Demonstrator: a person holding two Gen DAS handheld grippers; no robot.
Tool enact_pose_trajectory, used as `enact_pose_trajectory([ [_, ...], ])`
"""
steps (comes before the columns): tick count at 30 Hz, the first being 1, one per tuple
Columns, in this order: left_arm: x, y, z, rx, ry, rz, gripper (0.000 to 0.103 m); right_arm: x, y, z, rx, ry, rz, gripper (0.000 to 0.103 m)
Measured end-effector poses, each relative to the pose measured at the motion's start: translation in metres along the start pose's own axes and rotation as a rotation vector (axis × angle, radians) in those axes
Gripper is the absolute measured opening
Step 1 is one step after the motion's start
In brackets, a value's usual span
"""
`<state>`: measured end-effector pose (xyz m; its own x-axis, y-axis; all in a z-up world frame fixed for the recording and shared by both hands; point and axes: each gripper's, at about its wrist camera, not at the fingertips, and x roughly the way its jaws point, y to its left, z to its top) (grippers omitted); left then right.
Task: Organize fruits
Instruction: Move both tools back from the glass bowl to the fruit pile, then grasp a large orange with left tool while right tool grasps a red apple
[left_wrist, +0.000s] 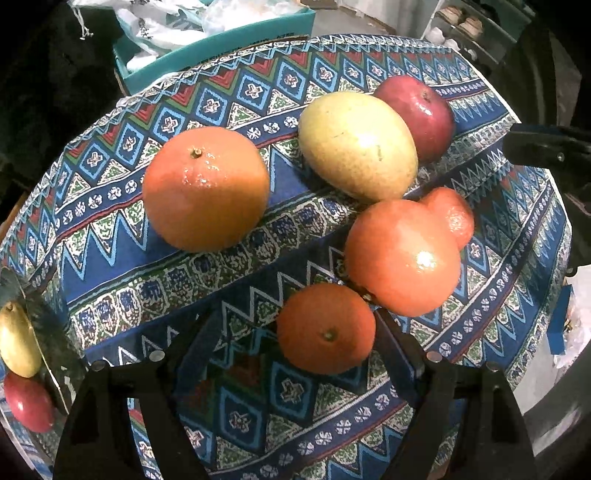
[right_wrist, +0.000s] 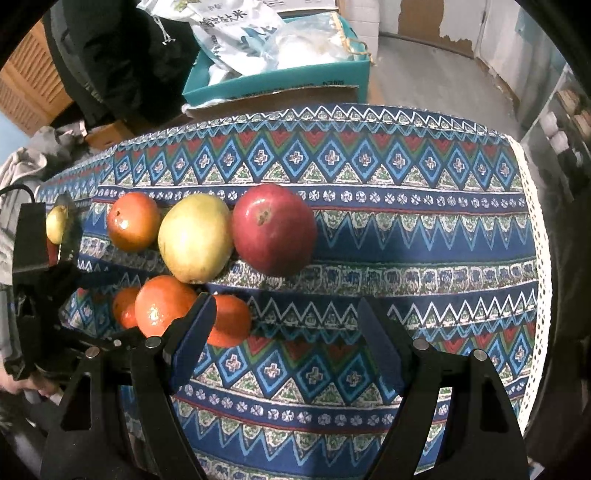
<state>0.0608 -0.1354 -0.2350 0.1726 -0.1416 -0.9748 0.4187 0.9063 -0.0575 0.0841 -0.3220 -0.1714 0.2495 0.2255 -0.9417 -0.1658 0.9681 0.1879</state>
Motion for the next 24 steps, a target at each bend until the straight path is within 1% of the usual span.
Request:
enact_pose_trajectory([
  [2, 0.0, -0.002, 0.0, 0.016, -0.004, 0.003, 0.083, 0.006, 0.001, 0.004, -0.008, 0.005, -0.005, 0.08],
  [4, 0.001, -0.004, 0.002, 0.029, -0.012, -0.01, 0.077, 0.012, 0.002, 0.007, -0.022, 0.014, -0.01, 0.08],
  [7, 0.001, -0.009, 0.002, 0.042, -0.017, -0.05, 0.06, 0.024, 0.005, 0.014, -0.052, 0.027, -0.02, 0.08],
  [8, 0.002, -0.012, 0.001, 0.044, -0.016, -0.07, 0.05, 0.028, 0.006, 0.016, -0.064, 0.03, -0.023, 0.08],
  [9, 0.0, -0.013, 0.0, 0.046, -0.015, -0.08, 0.049, 0.032, 0.007, 0.019, -0.075, 0.033, -0.026, 0.08],
  [11, 0.0, -0.017, 0.0, 0.059, -0.022, -0.055, 0.049, 0.039, 0.007, 0.022, -0.091, 0.037, -0.025, 0.08],
  [14, -0.001, -0.016, 0.0, 0.056, -0.031, -0.047, 0.049, 0.049, 0.009, 0.028, -0.107, 0.04, -0.001, 0.08],
  [21, -0.017, 0.008, 0.007, -0.031, -0.073, -0.064, 0.048, 0.067, 0.016, 0.038, -0.142, 0.052, -0.005, 0.079],
  [24, -0.025, 0.018, 0.008, -0.063, -0.086, -0.075, 0.048, 0.076, 0.022, 0.044, -0.156, 0.055, -0.004, 0.077],
])
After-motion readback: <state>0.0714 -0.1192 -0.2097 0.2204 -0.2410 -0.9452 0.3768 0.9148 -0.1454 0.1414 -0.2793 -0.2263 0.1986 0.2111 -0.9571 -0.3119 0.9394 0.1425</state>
